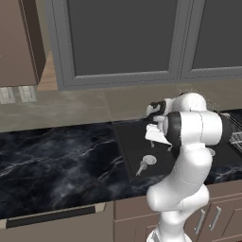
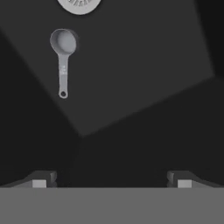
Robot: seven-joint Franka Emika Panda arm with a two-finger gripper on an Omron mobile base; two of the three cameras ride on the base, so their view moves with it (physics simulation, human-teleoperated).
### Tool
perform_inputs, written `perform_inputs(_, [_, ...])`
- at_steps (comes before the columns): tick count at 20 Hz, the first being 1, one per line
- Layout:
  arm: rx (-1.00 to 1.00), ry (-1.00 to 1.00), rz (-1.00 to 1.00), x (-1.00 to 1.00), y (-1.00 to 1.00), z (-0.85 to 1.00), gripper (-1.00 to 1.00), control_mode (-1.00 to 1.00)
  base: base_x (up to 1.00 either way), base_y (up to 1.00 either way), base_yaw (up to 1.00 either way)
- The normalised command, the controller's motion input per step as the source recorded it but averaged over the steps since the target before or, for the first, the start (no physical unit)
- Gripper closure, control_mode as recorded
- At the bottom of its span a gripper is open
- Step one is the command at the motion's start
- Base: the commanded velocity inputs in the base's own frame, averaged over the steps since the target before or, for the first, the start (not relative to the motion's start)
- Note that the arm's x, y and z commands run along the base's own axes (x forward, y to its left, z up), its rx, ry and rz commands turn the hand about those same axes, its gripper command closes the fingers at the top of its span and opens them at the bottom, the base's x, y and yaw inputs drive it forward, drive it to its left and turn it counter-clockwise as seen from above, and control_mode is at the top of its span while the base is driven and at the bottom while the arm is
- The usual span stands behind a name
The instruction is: Move any existing items from the left basin to the right basin for drying. Then move the measuring cup from the counter to the left basin of the sink for washing.
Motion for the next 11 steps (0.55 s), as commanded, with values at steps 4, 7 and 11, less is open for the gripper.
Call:
perform_inputs(4, [-0.02,0.0,-0.01,-0.34,0.0,0.59,-1.0,-1.0,0.0,0.0,0.0])
perform_inputs(7, [-0.03,0.0,-0.02,-0.39,0.02,0.6,-1.0,-1.0,0.0,0.0,0.0])
perform_inputs(11, [-0.03,0.0,-0.02,-0.45,0.05,0.59,-1.0,-1.0,0.0,0.0,0.0])
